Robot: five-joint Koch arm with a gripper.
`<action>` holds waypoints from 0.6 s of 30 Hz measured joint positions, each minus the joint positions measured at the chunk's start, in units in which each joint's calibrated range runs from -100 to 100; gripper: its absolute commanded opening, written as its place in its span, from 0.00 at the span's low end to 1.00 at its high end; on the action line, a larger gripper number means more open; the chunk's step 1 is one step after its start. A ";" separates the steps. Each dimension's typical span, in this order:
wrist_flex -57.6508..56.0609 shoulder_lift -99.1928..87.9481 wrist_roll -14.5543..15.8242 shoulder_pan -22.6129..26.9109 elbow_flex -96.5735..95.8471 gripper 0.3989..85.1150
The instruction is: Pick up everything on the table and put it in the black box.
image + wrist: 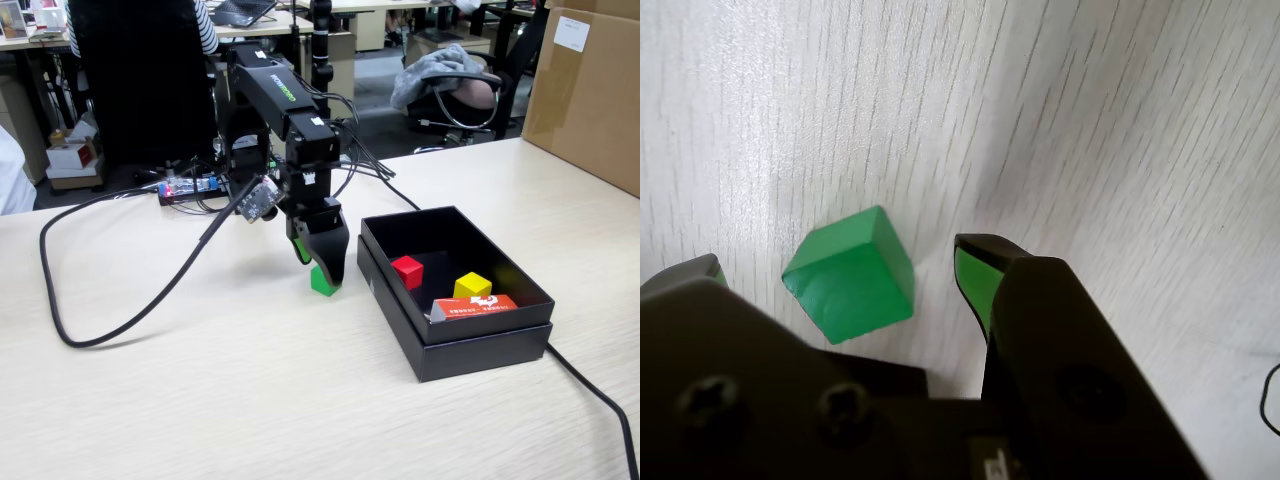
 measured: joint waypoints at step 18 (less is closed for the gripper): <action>0.08 6.86 -0.54 0.34 2.37 0.00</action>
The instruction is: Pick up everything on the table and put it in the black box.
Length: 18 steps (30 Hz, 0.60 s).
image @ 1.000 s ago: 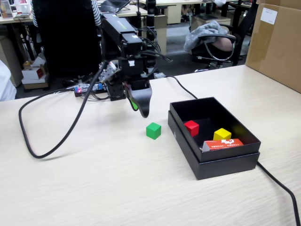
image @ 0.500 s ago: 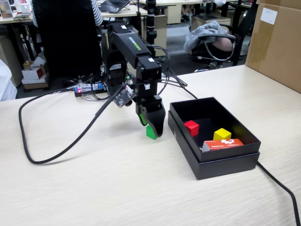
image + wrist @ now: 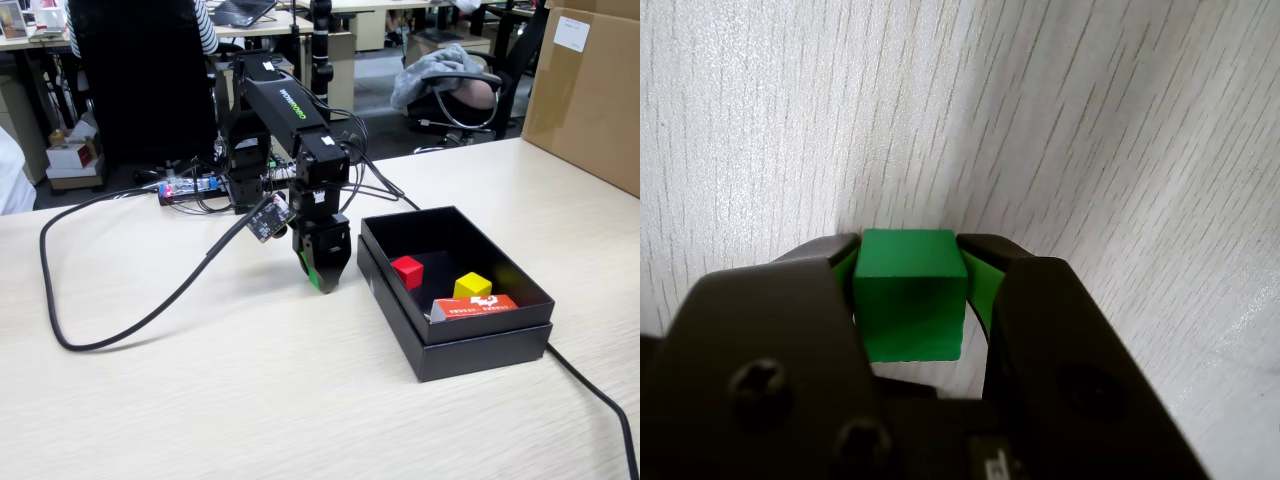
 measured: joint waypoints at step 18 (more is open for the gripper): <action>-1.39 -28.61 1.66 4.84 16.43 0.00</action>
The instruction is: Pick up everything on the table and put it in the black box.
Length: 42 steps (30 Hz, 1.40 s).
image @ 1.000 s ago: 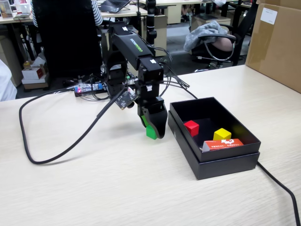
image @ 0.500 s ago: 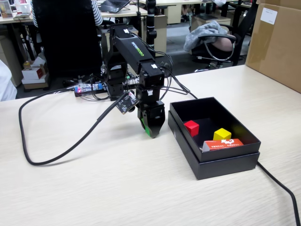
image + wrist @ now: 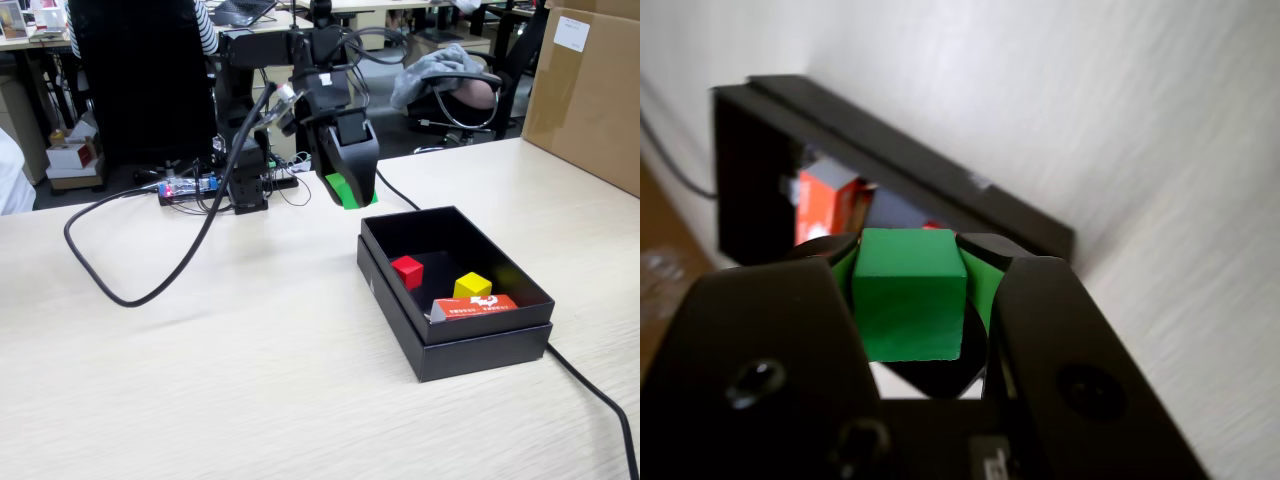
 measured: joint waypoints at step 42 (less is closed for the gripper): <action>0.08 58.38 5.86 7.81 27.84 0.01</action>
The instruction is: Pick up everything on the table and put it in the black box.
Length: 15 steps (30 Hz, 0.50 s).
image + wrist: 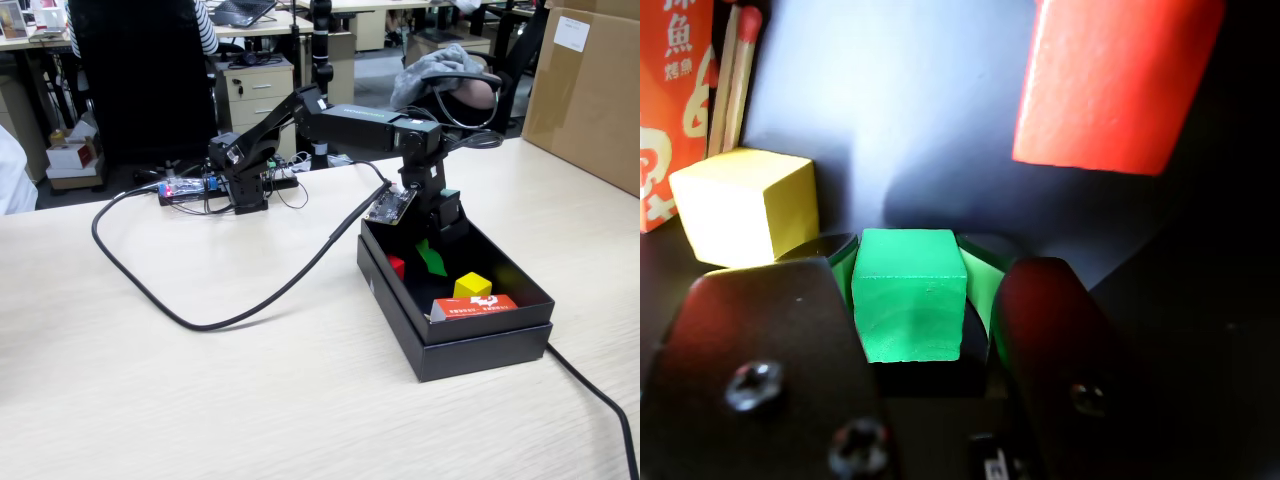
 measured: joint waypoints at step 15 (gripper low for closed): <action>0.15 -39.35 0.15 -4.25 -20.72 0.55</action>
